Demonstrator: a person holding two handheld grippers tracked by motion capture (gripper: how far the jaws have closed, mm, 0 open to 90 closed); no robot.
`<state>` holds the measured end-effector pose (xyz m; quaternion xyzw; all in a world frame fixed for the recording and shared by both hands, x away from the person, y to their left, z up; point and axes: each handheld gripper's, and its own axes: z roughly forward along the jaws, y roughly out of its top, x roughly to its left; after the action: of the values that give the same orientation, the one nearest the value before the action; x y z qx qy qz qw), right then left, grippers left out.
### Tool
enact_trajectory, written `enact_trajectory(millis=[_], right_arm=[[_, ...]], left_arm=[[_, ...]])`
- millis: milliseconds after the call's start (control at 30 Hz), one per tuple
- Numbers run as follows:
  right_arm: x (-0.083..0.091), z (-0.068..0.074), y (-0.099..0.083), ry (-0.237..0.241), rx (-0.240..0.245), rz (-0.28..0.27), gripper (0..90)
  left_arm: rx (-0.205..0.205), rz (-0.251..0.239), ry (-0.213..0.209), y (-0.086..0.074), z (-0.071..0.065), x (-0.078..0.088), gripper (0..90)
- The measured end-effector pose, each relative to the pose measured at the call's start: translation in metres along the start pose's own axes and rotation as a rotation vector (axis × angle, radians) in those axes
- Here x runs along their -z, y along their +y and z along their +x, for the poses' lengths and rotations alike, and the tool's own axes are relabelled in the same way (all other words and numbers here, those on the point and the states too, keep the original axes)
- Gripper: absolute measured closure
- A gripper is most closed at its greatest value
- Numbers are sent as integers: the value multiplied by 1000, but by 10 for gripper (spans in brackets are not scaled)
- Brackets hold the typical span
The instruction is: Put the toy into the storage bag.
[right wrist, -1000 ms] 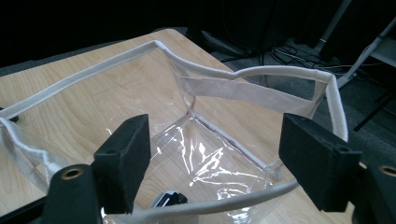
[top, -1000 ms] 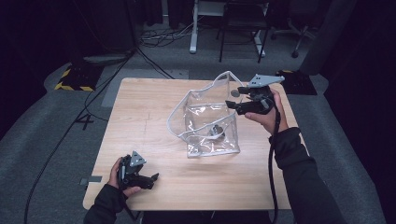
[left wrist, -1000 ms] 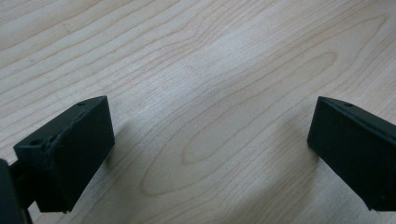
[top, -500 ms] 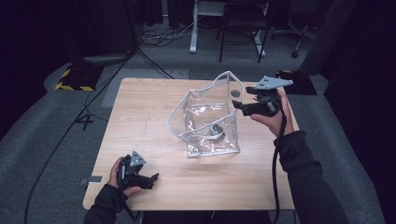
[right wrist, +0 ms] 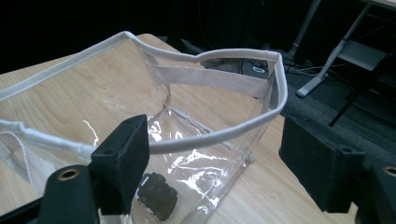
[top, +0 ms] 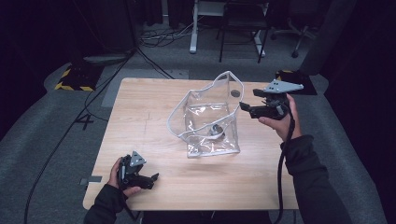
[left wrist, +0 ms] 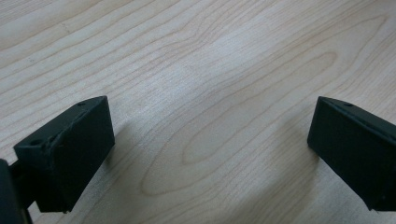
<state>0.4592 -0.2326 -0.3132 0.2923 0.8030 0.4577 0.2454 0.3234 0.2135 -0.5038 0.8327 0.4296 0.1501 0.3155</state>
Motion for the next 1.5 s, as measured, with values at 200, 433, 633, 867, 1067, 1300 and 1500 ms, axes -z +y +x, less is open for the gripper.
enact_trajectory(millis=[200, 433, 633, 867, 1067, 1300, 1500], right_arm=[[4, -3, -8, -7, 6, 7, 248], [8, -4, -15, -4, 12, 16, 250], [9, -2, -24, 1, 36, 37, 251], [14, 1, -32, 6, 35, 46, 251], [18, 4, -42, 3, 58, 51, 251], [23, 6, -53, 10, 58, 64, 251], [27, 9, -65, 11, 74, 72, 251]], left_arm=[[0, 0, 0, 0, 0, 0, 8], [0, 0, -1, 0, 0, 0, 8], [0, 0, 0, 0, 0, 0, 8], [0, 0, 0, 0, 0, 0, 8], [3, 1, -4, 0, 0, 0, 8], [3, 1, -3, 0, 0, 0, 7], [3, 1, 3, 0, 0, 0, 7]])
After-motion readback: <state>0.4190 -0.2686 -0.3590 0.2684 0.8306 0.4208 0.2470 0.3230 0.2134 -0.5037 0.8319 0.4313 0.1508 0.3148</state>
